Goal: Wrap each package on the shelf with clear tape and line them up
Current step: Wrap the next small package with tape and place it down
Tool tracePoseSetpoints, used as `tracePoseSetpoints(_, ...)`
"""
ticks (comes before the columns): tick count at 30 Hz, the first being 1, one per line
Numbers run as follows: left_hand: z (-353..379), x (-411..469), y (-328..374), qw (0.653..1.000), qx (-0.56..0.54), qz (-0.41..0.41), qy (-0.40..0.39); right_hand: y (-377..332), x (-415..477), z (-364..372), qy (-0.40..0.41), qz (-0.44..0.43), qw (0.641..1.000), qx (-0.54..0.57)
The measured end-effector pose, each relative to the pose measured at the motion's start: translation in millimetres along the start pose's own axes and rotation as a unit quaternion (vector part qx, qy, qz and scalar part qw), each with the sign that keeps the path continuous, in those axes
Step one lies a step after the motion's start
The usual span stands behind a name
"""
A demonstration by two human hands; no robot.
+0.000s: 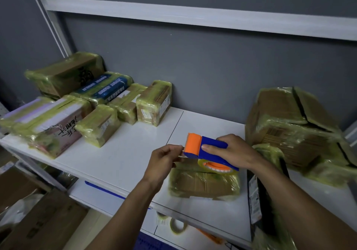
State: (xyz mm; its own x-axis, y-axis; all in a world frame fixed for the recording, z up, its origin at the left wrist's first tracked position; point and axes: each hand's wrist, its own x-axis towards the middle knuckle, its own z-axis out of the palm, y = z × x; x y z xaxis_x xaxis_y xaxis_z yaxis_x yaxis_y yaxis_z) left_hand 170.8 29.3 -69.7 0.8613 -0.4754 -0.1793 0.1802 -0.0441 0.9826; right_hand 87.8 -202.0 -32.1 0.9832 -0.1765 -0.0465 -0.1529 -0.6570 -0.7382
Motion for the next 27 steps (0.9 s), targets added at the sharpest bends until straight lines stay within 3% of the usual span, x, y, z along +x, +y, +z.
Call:
tracePoseSetpoints(5, 3, -1, 9, 1.000, 0.015, -0.008, 0.010, -1, -2, -1, 0.004, -0.016, 1.000, 0.007)
tracePoseSetpoints(10, 6, -3, 7, 0.998, 0.031, 0.034, 0.049, -3, -5, 0, 0.021, -0.028, 0.999, 0.017)
tracePoseSetpoints(18, -4, 5, 10, 0.999, 0.024, 0.005, 0.047, -10, 0, -1, 0.004, -0.007, 0.999, -0.033)
tracePoseSetpoints(27, -39, 5, -3, 0.994, -0.007, -0.029, 0.102, -14, 8, -2, -0.032, 0.029, 0.996, -0.078)
